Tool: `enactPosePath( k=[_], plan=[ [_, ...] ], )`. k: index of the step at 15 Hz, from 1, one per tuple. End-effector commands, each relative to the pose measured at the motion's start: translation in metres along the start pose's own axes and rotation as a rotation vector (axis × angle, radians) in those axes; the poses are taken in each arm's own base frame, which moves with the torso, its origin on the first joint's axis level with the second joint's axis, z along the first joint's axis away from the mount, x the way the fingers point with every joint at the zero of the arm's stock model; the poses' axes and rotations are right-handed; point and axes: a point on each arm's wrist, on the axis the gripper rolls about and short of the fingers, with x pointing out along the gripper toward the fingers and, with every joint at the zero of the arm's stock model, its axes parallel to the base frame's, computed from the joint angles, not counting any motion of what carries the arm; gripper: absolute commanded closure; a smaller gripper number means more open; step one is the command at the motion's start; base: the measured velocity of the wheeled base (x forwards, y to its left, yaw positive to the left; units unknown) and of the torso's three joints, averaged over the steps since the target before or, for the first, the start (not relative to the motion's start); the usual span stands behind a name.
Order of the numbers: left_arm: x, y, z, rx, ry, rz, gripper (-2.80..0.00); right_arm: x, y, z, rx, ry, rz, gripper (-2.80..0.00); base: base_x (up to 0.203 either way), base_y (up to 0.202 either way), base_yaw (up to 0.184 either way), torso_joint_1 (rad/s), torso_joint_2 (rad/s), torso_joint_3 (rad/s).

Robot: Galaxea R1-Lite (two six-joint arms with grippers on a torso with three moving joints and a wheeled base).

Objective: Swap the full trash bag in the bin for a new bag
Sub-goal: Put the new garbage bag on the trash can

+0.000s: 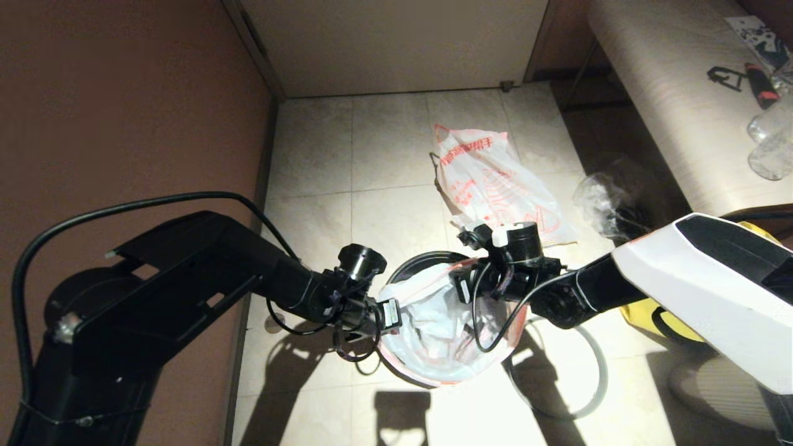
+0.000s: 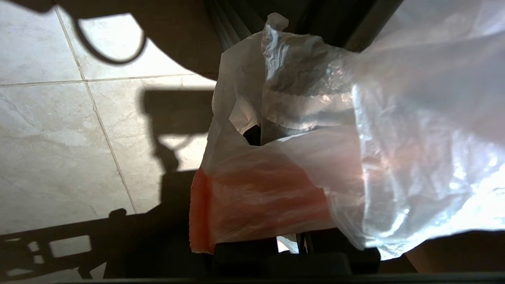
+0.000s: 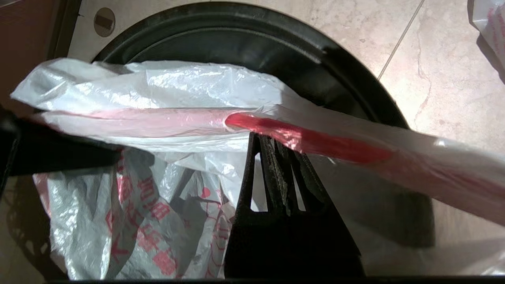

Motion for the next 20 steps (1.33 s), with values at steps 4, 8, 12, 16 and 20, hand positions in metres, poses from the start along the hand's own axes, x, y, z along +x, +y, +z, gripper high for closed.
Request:
enactPosePath(
  k=[4, 8, 12, 16, 20],
  plan=[
    [0.004, -0.001, -0.007, 0.034, -0.019, -0.029, 0.0, 0.01, -0.003, 0.017, -0.005, -0.038, -0.004, 0.0, 0.0, 0.0, 0.0, 0.0, 0.0, 0.0],
    [0.007, -0.001, -0.011, 0.072, -0.034, -0.04, 0.0, 0.003, -0.003, 0.035, -0.008, -0.085, -0.007, 0.0, 0.0, 0.0, 0.0, 0.0, 0.0, 0.0],
    [0.011, -0.002, -0.014, 0.102, -0.031, -0.03, 0.0, 0.008, -0.009, 0.04, -0.006, -0.11, -0.017, 0.0, 0.0, 0.0, 0.0, 0.0, 0.0, 0.0],
    [0.012, 0.0, -0.017, 0.119, -0.1, -0.062, 0.0, 0.019, -0.03, 0.024, 0.014, -0.065, -0.051, 0.0, 0.0, 0.0, 0.0, 0.0, 0.0, 0.0],
    [0.012, 0.001, -0.018, 0.136, -0.142, -0.077, 0.0, 0.023, -0.042, 0.026, 0.016, -0.082, -0.074, 0.0, 0.0, 0.0, 0.0, 0.0, 0.0, 0.0]
  ],
)
